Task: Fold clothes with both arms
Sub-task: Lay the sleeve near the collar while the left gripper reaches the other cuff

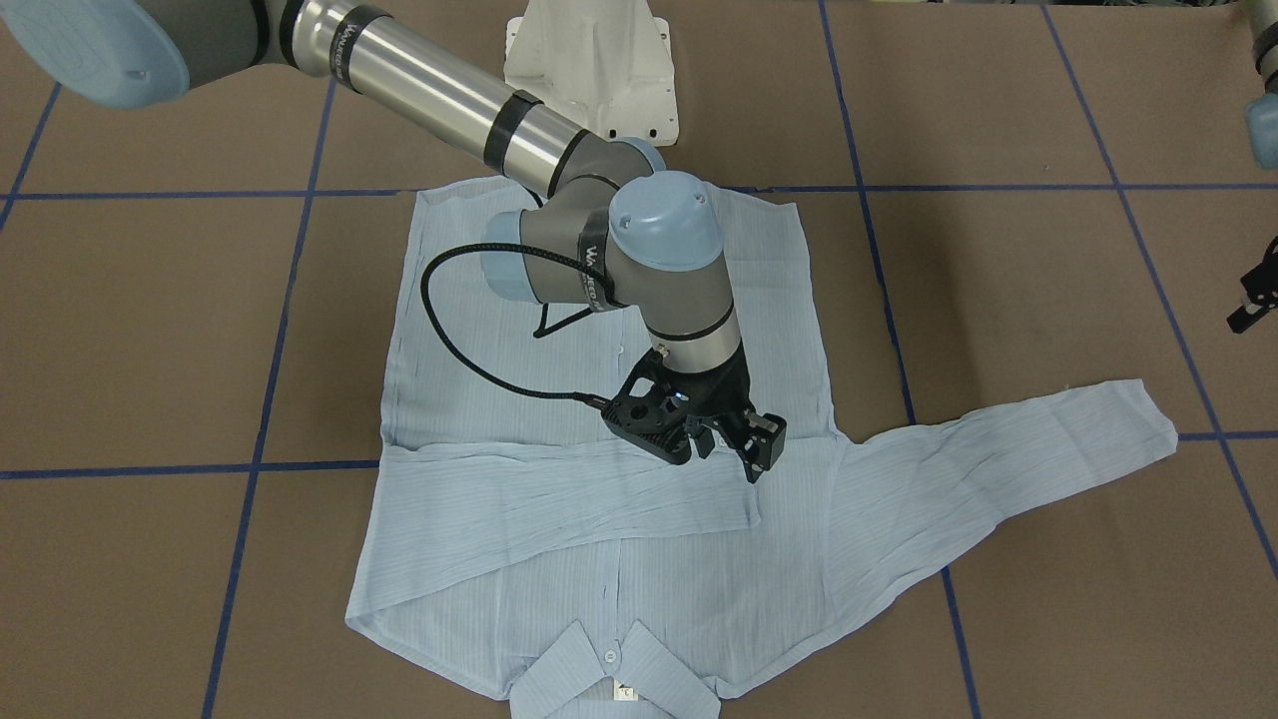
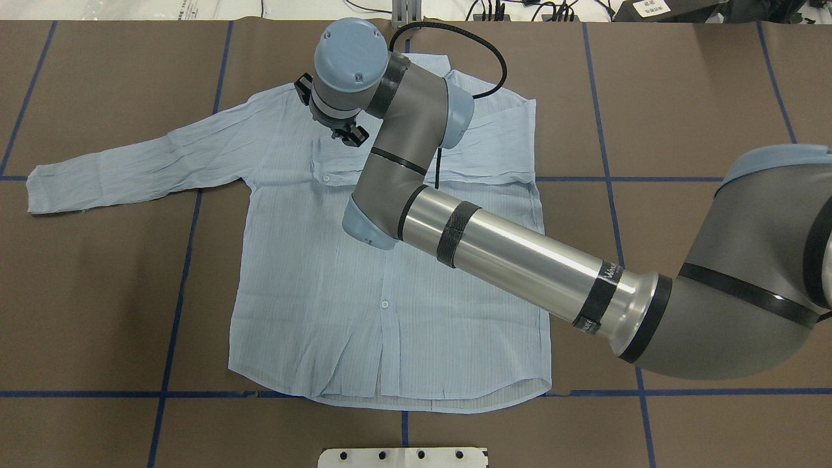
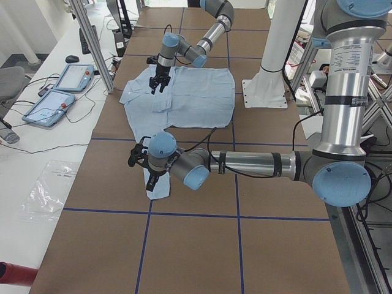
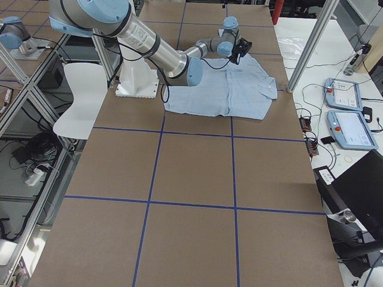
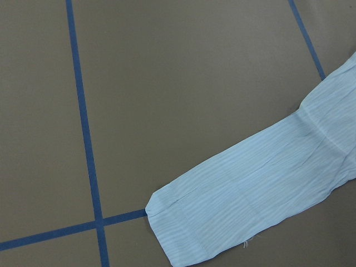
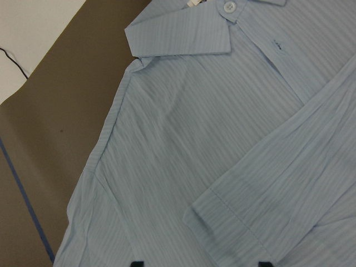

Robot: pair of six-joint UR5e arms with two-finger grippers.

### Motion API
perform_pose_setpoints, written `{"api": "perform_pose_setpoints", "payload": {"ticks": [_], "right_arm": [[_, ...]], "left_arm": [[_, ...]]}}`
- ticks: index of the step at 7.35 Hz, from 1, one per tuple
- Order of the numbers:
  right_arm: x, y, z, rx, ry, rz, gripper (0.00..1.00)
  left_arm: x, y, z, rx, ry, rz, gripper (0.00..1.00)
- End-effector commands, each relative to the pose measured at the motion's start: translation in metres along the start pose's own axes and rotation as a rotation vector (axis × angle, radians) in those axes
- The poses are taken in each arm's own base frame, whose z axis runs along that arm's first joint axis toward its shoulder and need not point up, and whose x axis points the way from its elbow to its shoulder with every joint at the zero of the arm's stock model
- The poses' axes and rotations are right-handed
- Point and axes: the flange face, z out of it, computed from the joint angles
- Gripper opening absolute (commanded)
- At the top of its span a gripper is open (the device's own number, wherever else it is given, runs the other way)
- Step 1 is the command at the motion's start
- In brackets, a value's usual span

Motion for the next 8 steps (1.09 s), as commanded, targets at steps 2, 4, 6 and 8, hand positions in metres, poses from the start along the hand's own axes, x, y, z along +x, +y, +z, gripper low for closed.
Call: {"api": "perform_pose_setpoints", "payload": {"ticks": [2,4,6,8], "right_arm": [[0.017,-0.015,-0.020,-0.004,-0.042,0.007,0.99],[0.053,-0.045,-0.035,-0.008,-0.062,0.006,0.98],[0.057,-0.048,-0.034,-0.007,-0.059,0.006,0.99],[0.068,-0.054,-0.039,-0.006,-0.068,0.008,0.99]], "left_arm": [[0.001,-0.012,0.087,-0.067,0.003,-0.103,0.99],[0.003,-0.032,0.121,-0.108,-0.003,-0.106,0.97],[0.015,-0.030,0.142,-0.141,0.001,-0.136,0.96],[0.018,-0.024,0.156,-0.148,-0.035,-0.126,0.89]]}}
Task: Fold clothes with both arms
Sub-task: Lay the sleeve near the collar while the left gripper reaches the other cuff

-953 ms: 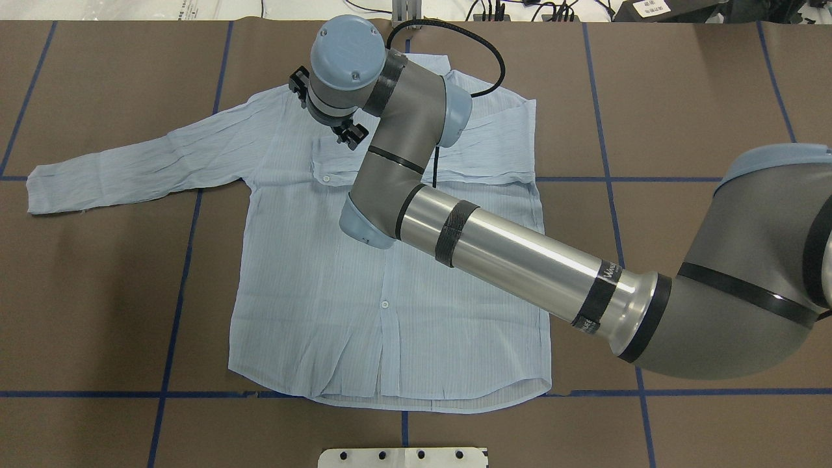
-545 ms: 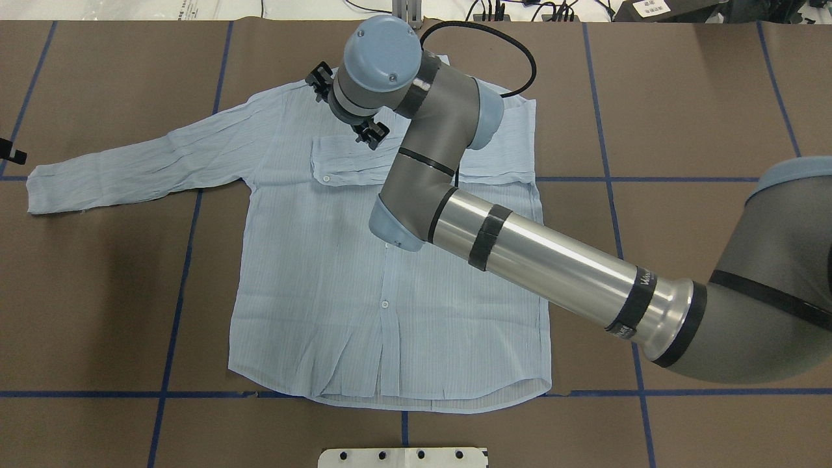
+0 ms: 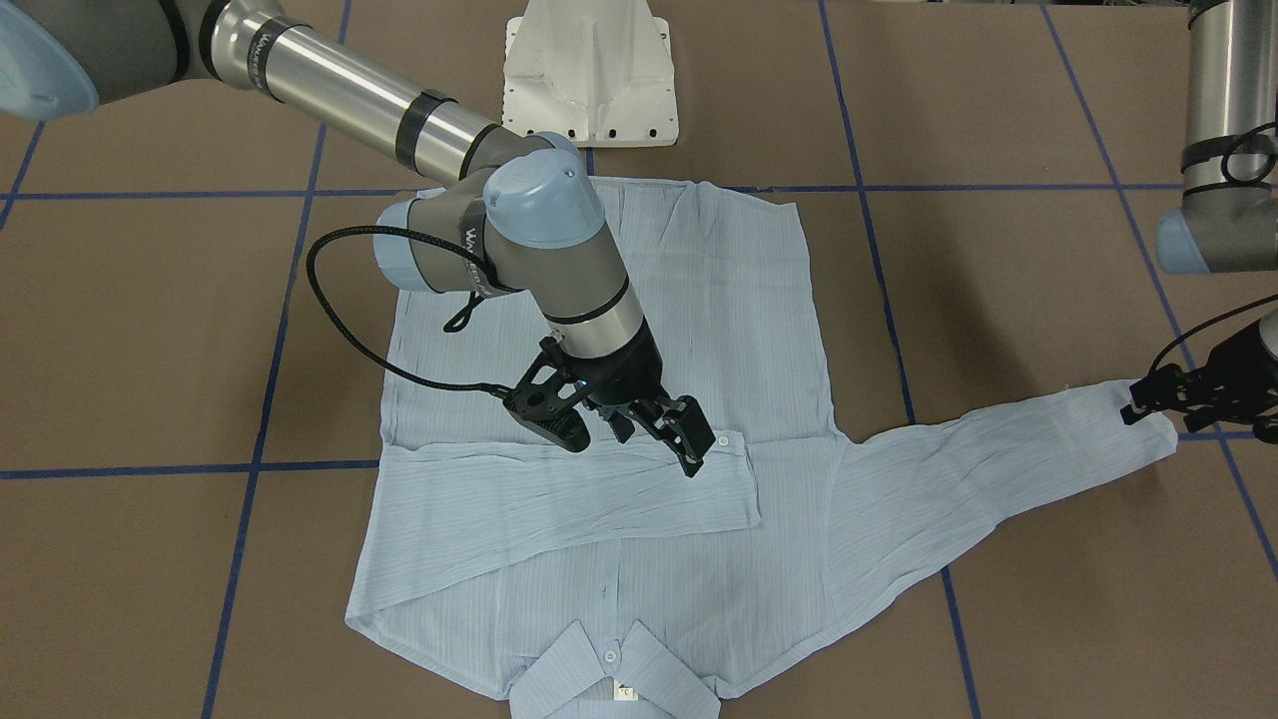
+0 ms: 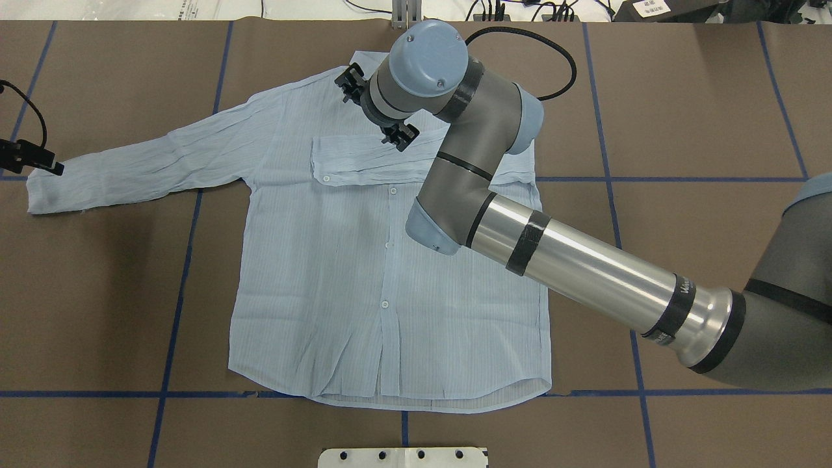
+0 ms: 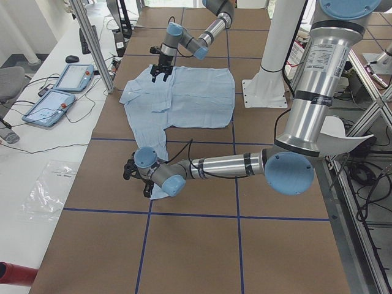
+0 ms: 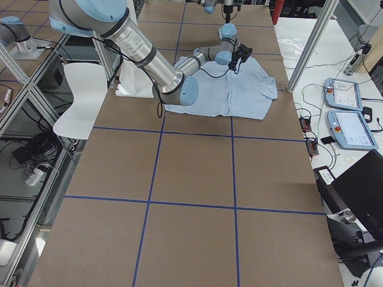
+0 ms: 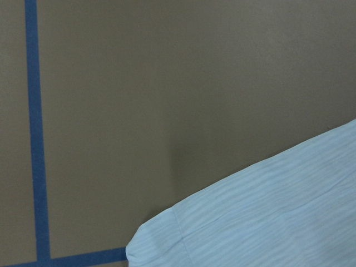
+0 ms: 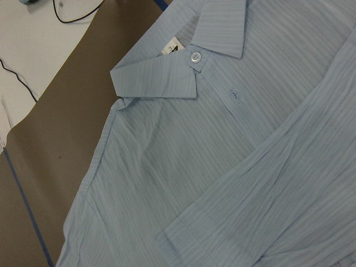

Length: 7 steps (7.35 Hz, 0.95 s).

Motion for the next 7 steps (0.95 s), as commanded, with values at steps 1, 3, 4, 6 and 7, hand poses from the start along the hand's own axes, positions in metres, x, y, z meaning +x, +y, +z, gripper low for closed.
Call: {"api": "perform_pose_setpoints", "payload": {"ticks": [1,3,4,6,7], "right_arm": [[0.005,-0.003,-0.003,-0.001,-0.005,0.005,0.99],[0.003,0.000,-0.005,-0.004,-0.009,0.006,0.99],[0.003,0.000,-0.005,-0.004,-0.009,0.006,0.99],[0.003,0.000,-0.005,-0.004,-0.010,0.004,0.99],[0.004,-0.001,-0.004,-0.004,-0.009,0.005,0.99]], "left_arm": [[-0.005,0.006,0.012,-0.010,-0.031,-0.005,0.88],[-0.014,0.006,0.013,0.008,-0.073,-0.007,0.87],[-0.016,0.007,0.016,0.003,-0.075,-0.011,0.83],[-0.019,0.006,0.018,0.001,-0.084,-0.020,0.78],[-0.018,0.006,0.018,0.002,-0.083,-0.019,0.65]]}}
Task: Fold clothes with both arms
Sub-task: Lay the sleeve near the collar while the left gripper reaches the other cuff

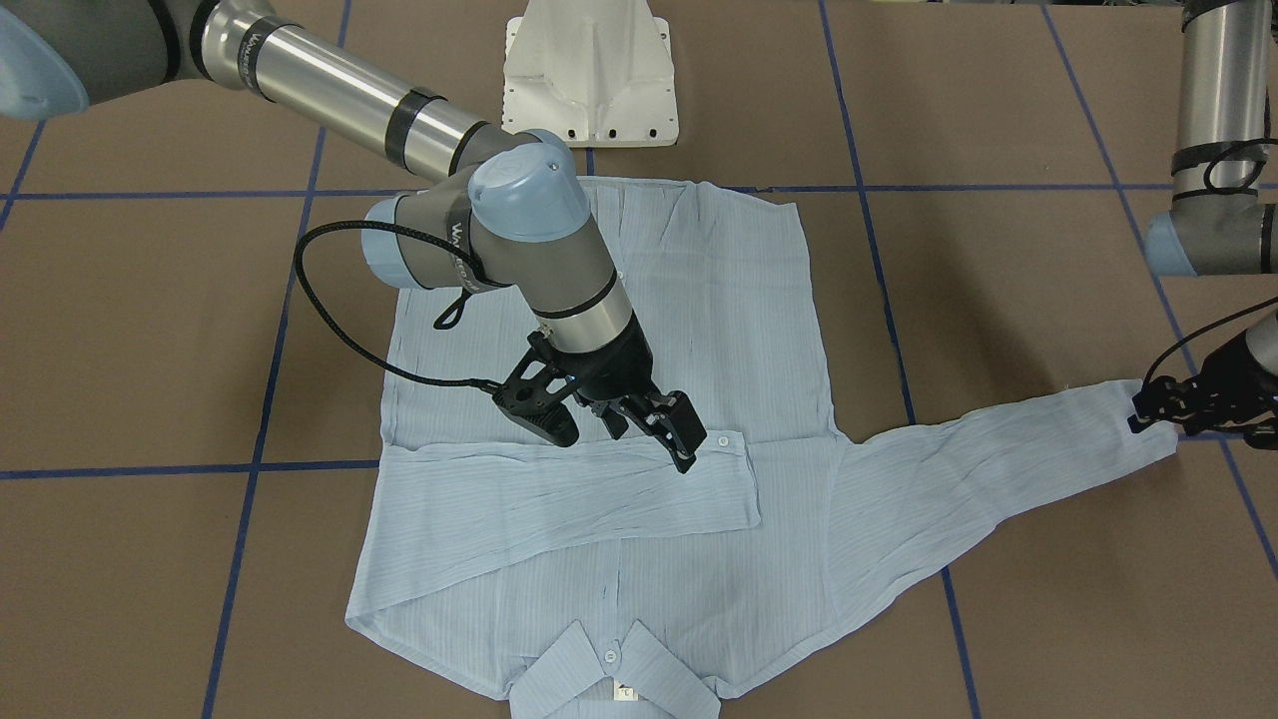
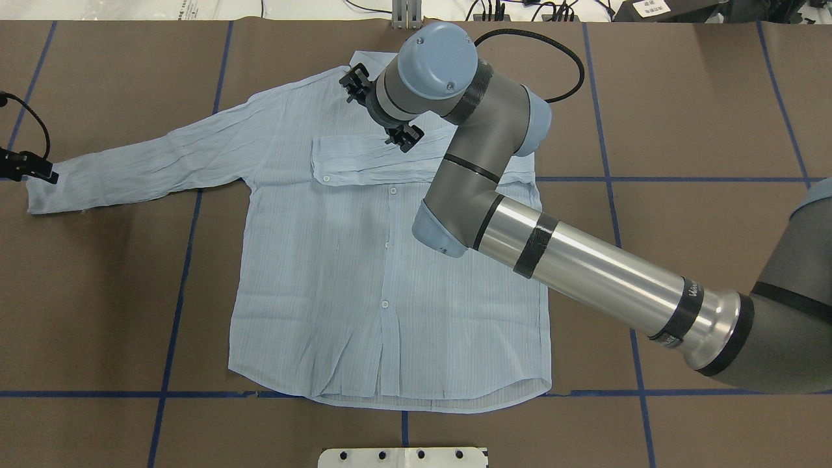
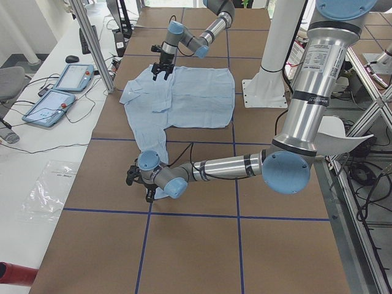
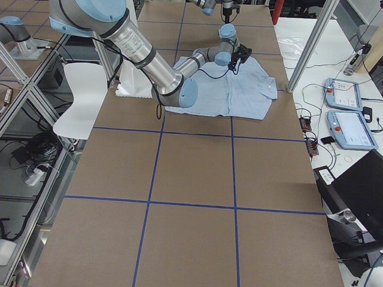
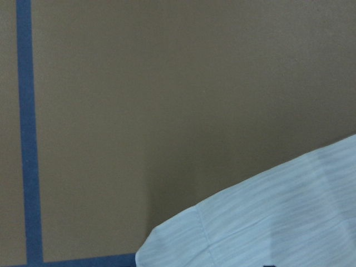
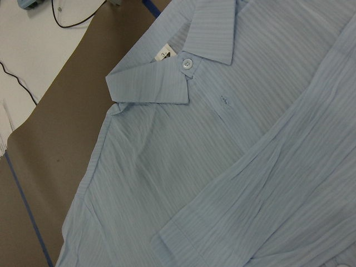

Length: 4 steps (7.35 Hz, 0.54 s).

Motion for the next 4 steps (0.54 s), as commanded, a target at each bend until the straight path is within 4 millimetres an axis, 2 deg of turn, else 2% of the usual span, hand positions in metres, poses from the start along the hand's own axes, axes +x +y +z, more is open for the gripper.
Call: {"api": "perform_pose_setpoints", "payload": {"ticks": [1,2,3,4], "right_arm": [[-0.0003,0.0003,-0.0002,0.000,-0.001,-0.001,0.99],[0.0026,-0.0013,0.0014,0.001,0.003,-0.001,0.99],[0.0037,-0.0018,0.0019,0.002,0.005,-0.001,0.99],[0.0055,-0.0028,0.0028,0.002,0.006,-0.001,0.99]], "left_arm": [[-0.0013,-0.0005,0.0013,-0.001,-0.004,-0.004,0.55],[-0.0019,-0.0002,0.0010,0.004,-0.009,-0.005,0.38],[-0.0026,-0.0018,0.0008,0.011,-0.022,-0.007,0.05],[0.0021,-0.0056,-0.0019,0.020,-0.019,-0.012,0.00]]}}
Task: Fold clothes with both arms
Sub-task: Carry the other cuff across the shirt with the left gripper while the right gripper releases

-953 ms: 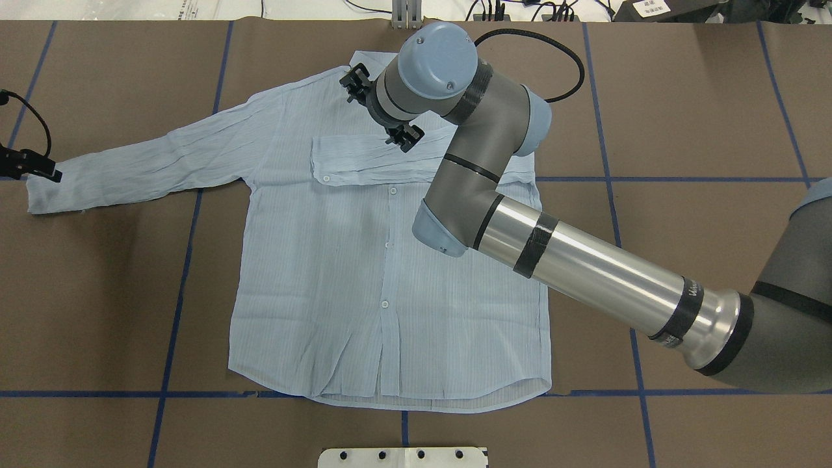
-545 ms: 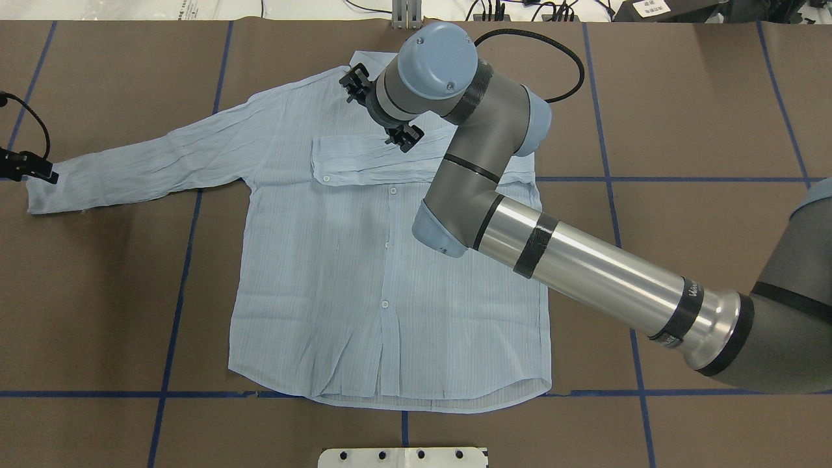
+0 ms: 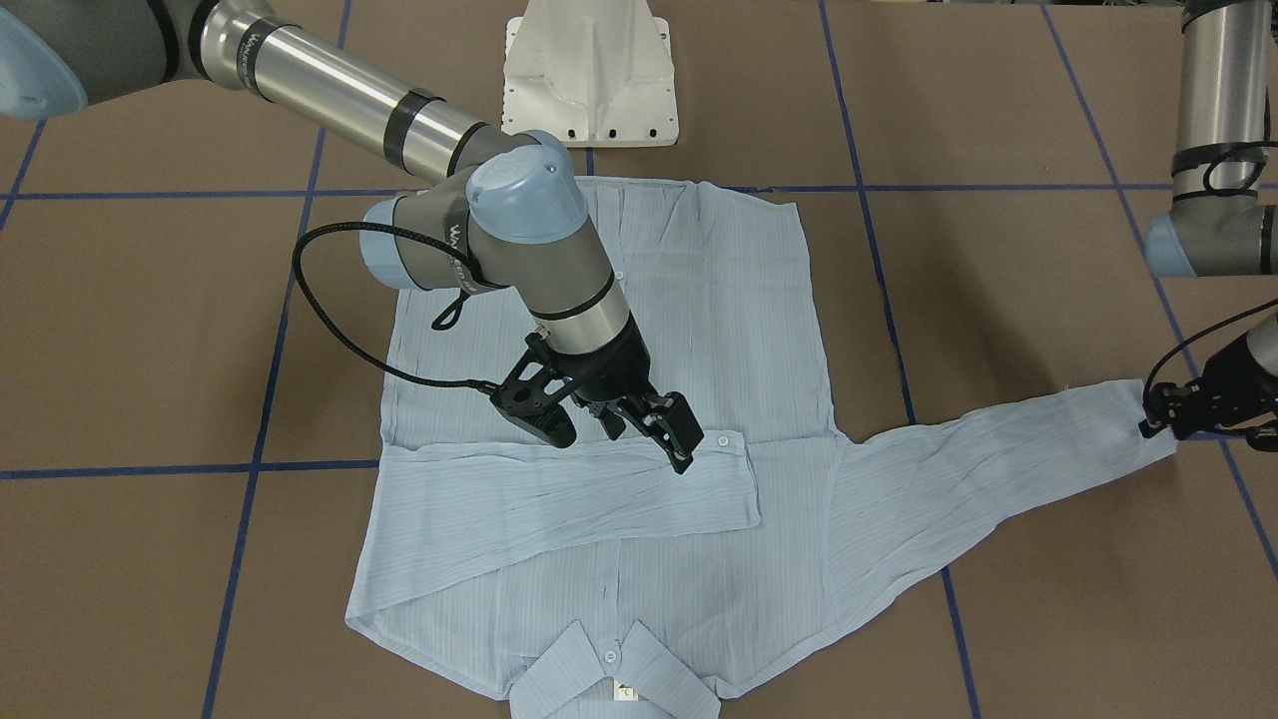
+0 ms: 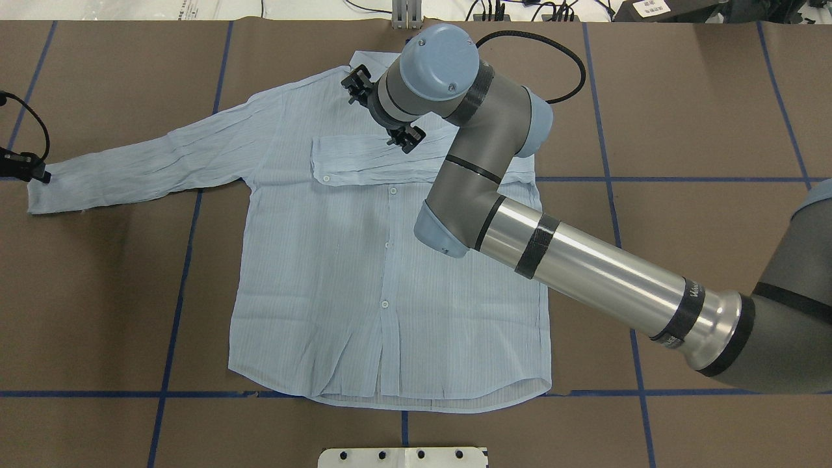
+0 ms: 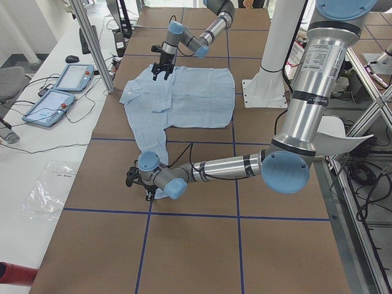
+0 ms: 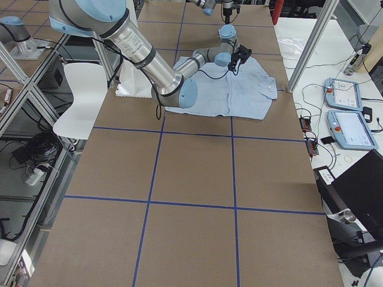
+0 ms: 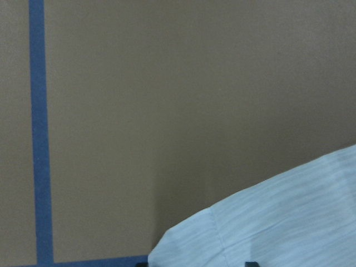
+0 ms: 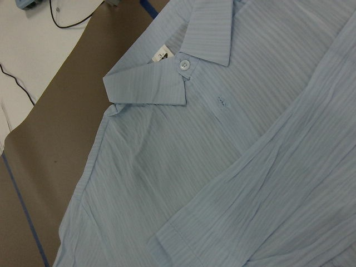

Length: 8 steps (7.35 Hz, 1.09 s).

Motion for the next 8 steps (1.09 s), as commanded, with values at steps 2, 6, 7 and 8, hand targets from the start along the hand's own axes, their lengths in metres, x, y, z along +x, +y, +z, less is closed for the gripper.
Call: {"api": "perform_pose_setpoints", "payload": {"ticks": [2,6,7,8], "right_arm": [[0.003,-0.003,0.001,0.001,0.003,-0.003,0.99],[0.057,-0.068,-0.024,-0.048,0.041,-0.021,0.99],[0.079,-0.093,-0.030,-0.048,0.057,-0.053,0.99],[0.099,-0.113,-0.034,-0.050,0.077,-0.065,0.99]], "left_arm": [[0.034,-0.033,-0.017,0.038,0.025,-0.020,0.00],[0.155,-0.067,-0.090,0.120,0.188,-0.195,0.00],[0.221,-0.057,-0.092,0.095,0.252,-0.225,0.00],[0.304,-0.061,-0.091,0.054,0.319,-0.303,0.00]]}}
